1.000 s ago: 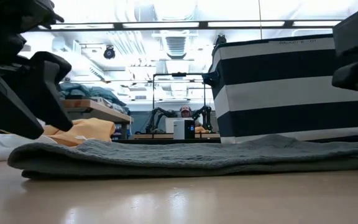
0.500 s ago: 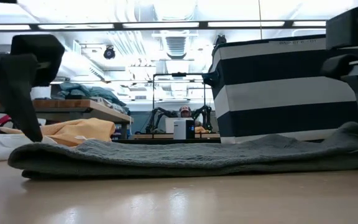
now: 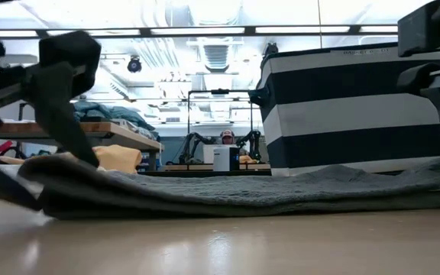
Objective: Fold kitchen towel into neat rectangle
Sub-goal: Fold the gray towel
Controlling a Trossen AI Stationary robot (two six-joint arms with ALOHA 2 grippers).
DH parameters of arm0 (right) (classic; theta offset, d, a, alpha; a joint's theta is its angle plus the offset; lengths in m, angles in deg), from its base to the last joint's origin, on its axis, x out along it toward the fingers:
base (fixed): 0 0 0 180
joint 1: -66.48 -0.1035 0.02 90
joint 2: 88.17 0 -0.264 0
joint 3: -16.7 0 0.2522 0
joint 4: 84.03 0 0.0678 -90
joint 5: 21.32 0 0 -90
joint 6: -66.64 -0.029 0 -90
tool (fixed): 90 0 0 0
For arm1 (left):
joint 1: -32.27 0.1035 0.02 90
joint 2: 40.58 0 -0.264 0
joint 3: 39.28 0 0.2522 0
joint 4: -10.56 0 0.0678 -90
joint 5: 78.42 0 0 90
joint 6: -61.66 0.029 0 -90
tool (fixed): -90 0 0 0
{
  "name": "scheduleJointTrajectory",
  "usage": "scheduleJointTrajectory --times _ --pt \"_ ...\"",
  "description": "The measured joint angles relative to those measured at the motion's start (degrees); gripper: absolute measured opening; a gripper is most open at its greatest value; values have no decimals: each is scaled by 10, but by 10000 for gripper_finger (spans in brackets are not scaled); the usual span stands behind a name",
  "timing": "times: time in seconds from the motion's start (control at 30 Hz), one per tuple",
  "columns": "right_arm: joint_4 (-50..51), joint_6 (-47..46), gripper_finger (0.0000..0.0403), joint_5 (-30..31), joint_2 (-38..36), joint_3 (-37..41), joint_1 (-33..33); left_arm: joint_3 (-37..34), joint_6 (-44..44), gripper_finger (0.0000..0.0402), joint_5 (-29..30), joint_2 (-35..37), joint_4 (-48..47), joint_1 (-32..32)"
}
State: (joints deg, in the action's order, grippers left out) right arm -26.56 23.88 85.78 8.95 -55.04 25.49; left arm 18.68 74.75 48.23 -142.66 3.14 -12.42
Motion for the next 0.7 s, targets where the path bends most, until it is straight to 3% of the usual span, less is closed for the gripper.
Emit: scheduleJointTrajectory --times 0.23,0.37,0.7 --pt "-7 -12 163 -4 0 0 0 0 -3 156 -3 -1 45 6" --pt "-7 -12 158 -10 0 0 0 0 -6 141 -33 -1 77 6" --pt "-7 -13 162 -10 0 0 0 0 -52 114 -37 -1 40 6"
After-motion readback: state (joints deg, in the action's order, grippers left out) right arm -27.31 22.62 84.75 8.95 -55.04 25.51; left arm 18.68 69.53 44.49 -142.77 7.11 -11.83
